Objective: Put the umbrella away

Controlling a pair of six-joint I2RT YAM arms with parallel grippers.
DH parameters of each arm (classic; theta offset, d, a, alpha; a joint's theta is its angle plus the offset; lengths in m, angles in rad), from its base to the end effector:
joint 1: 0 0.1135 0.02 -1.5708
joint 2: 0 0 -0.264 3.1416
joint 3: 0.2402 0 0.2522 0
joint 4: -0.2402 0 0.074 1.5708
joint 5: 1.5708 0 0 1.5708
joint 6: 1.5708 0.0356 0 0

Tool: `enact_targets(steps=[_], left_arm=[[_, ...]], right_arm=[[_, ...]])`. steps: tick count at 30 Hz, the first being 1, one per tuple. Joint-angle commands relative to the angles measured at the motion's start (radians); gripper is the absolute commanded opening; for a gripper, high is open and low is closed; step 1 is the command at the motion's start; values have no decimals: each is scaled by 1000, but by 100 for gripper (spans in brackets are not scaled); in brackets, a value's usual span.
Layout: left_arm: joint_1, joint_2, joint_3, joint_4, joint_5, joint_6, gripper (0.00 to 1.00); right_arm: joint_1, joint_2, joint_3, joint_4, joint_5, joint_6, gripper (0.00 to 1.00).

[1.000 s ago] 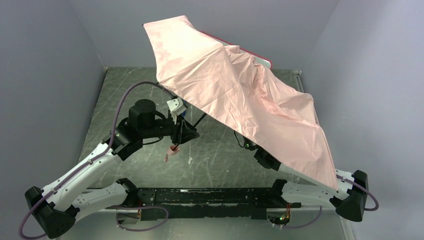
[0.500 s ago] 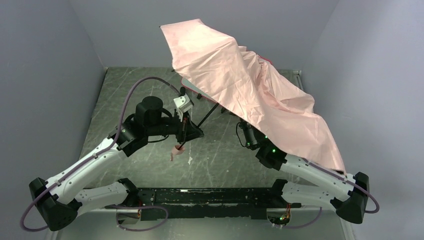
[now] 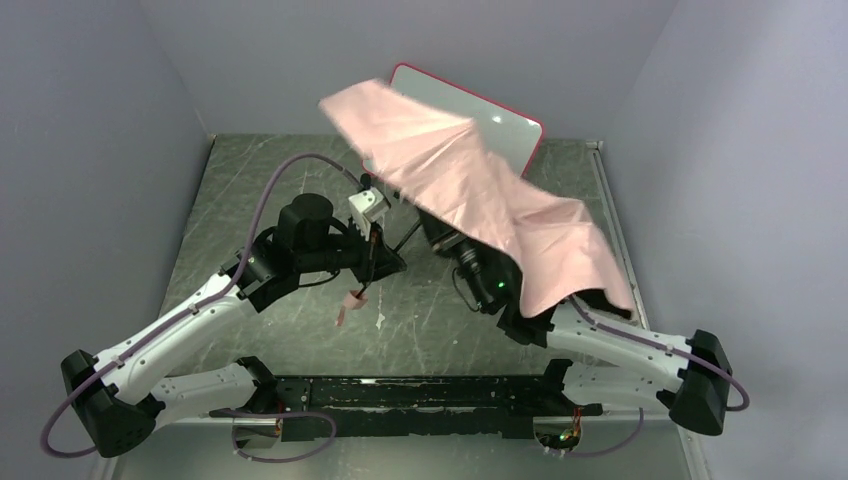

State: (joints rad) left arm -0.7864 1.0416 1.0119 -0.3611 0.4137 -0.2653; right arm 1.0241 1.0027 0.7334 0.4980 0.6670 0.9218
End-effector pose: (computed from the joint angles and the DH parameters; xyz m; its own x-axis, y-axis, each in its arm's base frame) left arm 0.1537 -0.1743 0.3535 -0.4984 0.1596 -0.8521 0.8083 0.4410 -0.3902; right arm 0.1381 0.1845 0.3518 -0.2139 0.8525 -0.4769 -0.3102 0.4036 0.8607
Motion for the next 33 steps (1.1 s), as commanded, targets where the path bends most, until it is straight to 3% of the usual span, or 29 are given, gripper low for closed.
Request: enact_targets(steps=[1, 6, 11, 21, 33], left_arm=[[-1, -8, 70, 188, -98, -19, 5], [-1, -22, 105, 121, -134, -8, 5], [-1, -61, 129, -18, -168, 3, 5], [-1, -100, 189, -363, -284, 12, 5], [-1, -6, 12, -255, -331, -23, 5]], right_arm=[[99, 30, -60, -63, -129, 86, 0], [166, 56, -50, -72, -91, 104, 0], [170, 22, -107, -86, -49, 225, 0], [205, 130, -126, -97, -125, 424, 0], [194, 211, -219, -70, -93, 425, 0]])
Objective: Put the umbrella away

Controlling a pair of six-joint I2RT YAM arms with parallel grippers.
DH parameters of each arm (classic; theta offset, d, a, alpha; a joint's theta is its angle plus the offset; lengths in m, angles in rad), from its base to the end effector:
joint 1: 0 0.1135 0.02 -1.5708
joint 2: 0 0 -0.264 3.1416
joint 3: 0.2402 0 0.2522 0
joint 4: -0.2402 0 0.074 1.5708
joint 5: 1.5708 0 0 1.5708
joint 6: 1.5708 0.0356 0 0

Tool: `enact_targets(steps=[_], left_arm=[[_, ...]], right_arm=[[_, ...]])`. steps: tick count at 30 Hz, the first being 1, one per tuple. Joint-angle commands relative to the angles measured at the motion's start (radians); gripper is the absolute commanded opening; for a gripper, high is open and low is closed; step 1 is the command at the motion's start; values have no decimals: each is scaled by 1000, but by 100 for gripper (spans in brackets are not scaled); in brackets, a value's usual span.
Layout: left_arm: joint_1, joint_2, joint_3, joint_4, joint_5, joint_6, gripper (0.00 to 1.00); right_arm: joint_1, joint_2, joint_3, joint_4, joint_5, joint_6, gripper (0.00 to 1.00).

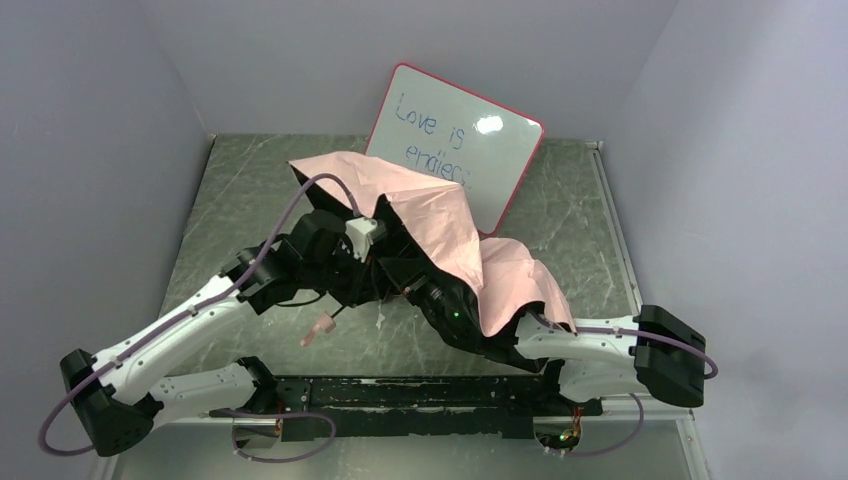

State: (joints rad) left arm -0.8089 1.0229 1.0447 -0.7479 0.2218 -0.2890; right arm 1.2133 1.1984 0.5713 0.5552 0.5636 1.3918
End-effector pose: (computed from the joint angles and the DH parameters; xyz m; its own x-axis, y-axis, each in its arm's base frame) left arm 0.1375 -0.1555 0.3320 -0.6728 0.3025 -0.6751 0.6548 0.6683 -0.3531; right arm 0.1093 0.2381 0.2568 -0.6002 0.7703 -0.2153 -0.0831 0.2078 0.9746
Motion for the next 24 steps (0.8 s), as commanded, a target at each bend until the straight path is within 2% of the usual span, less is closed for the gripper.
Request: enact_targets(steps=[1, 4, 7, 11, 14, 21, 24], left_arm=[[21, 21, -23, 143, -142, -1, 5], [22, 27, 0, 170, -132, -4, 5], [20, 12, 57, 166, -124, 1, 5], [20, -14, 174, 91, -148, 17, 5], [20, -43, 252, 20, -180, 14, 5], [20, -107, 437, -175, -220, -26, 5], [20, -87, 527, -312, -280, -45, 5]], right_arm=[[0, 15, -63, -116, 10, -67, 0], [-9, -6, -39, -95, 2, -150, 0], [-8, -35, 66, -144, 3, -267, 0], [10, -34, 214, -208, -47, -330, 0], [80, 5, 340, -237, -16, -381, 0], [230, 87, 468, -180, 43, -416, 0], [275, 110, 469, -151, 50, -357, 0]])
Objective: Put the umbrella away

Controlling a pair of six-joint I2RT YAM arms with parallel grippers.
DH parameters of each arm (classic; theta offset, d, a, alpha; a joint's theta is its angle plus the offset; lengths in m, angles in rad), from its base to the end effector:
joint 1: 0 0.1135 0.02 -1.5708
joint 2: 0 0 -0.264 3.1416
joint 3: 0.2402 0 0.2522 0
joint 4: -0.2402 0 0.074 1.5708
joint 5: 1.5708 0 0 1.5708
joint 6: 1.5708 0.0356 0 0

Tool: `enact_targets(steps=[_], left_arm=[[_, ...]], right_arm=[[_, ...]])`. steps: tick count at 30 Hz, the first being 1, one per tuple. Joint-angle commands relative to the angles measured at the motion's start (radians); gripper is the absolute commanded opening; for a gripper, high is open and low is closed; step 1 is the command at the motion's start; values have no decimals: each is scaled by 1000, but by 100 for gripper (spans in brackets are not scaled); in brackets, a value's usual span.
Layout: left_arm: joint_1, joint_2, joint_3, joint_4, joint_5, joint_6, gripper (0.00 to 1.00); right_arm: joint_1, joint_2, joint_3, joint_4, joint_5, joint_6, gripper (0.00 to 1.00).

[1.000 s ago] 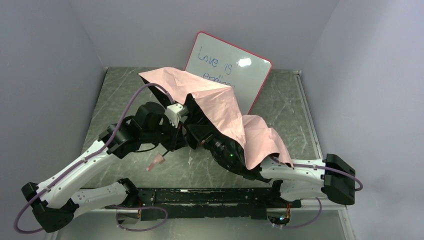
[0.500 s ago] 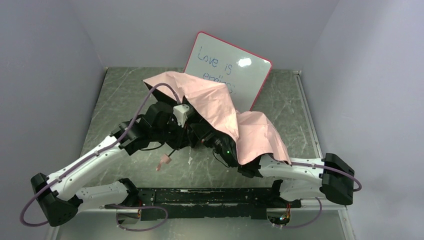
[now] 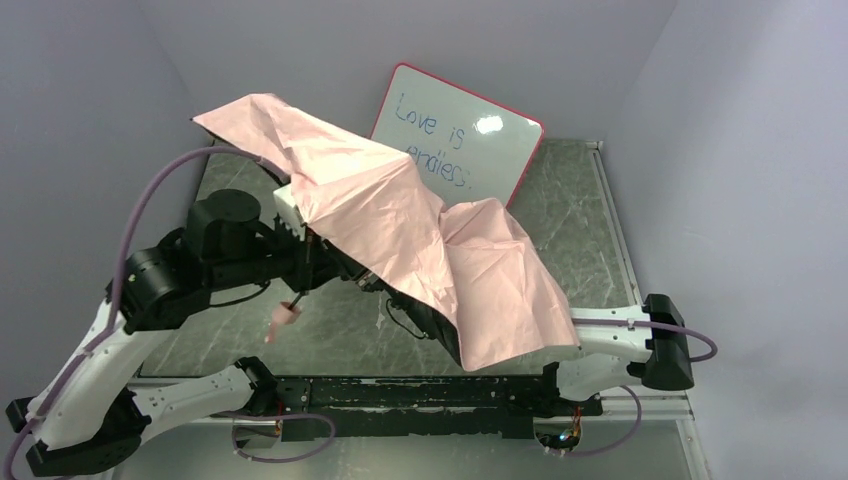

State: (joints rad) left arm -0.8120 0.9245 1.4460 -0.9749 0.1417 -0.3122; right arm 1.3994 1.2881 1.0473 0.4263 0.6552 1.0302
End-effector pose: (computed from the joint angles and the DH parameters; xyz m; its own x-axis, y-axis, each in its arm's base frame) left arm 0.0939 -0.1063 0.4505 -0.5343 0.1216 -0.8365 0.6742 0.6582 -0.3350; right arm 0.0724 0.2910 0.3857 -0.5661 0.7154 -0.4095 -0.3765 0.2175 0.9005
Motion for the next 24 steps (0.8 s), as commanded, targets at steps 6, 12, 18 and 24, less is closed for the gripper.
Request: enact_targets(steps=[6, 12, 18, 24], left_arm=[[24, -21, 45, -136, -221, -46, 5], [24, -49, -198, 38, -189, -71, 5], [24, 2, -367, 188, -220, -106, 5], [24, 63, -467, 311, -266, -134, 5]], right_arm=[[98, 22, -129, -9, -16, 135, 0], [30, -35, -282, -16, 27, 220, 0], [-130, -35, -418, 17, -126, 265, 0], [-283, 71, -456, 113, -306, 213, 0]])
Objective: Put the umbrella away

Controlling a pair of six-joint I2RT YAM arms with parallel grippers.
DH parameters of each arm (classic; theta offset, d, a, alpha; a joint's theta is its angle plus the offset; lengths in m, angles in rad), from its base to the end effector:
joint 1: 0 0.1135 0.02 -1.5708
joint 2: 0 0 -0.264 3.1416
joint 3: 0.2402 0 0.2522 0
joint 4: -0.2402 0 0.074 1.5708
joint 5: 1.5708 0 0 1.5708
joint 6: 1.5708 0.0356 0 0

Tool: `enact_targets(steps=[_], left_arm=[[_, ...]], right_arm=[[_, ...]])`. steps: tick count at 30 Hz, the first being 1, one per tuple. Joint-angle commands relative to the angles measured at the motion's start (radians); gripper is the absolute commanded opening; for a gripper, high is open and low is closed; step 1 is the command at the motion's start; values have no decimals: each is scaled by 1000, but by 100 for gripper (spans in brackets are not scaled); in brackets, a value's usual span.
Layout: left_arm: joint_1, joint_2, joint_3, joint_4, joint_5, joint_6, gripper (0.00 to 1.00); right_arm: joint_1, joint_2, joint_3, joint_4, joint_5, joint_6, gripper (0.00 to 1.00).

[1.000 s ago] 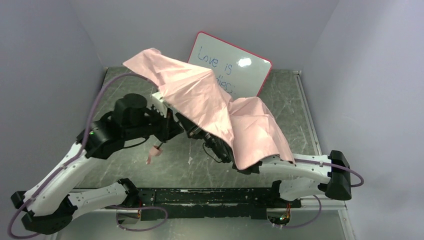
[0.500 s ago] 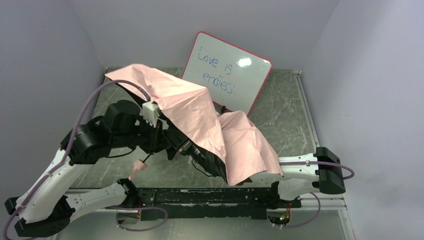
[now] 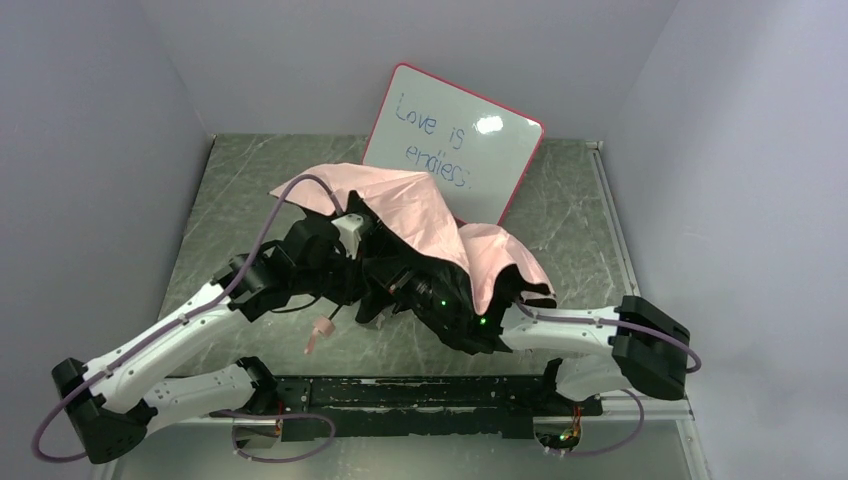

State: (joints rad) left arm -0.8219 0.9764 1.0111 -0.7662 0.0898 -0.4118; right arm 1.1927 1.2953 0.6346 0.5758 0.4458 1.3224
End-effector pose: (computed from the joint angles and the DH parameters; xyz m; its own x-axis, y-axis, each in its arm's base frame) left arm 0.1313 -0.1460 0.3276 -0.7269 0.1965 -0.6580 0.5281 0.7724 -0.3528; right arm 0.1192 0.2584 0.2556 -0.6668 0.6905 -0.2804 -0.1368 0.2564 0.9568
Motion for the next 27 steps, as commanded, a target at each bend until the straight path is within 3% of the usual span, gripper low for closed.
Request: enact_targets(steps=[1, 8, 13, 17, 18, 20, 27], left_arm=[[35, 22, -51, 128, -221, -44, 5], [34, 85, -134, 234, -261, -107, 5], [33, 99, -193, 263, -279, -123, 5], [33, 110, -239, 291, -289, -134, 5], [33, 112, -249, 299, -291, -138, 5], [34, 121, -261, 316, -292, -144, 5], [34, 155, -301, 383, -224, -131, 5]], right_arm=[[-90, 84, -48, -17, -115, -83, 0], [-126, 126, -110, 35, -116, -39, 22], [-127, 96, -168, 34, -76, -13, 33], [-127, 53, -217, 7, -61, 18, 48], [-127, 38, -228, -5, -56, 26, 57], [-126, 12, -249, -24, -50, 38, 62], [-118, -130, -297, -162, -22, -4, 63]])
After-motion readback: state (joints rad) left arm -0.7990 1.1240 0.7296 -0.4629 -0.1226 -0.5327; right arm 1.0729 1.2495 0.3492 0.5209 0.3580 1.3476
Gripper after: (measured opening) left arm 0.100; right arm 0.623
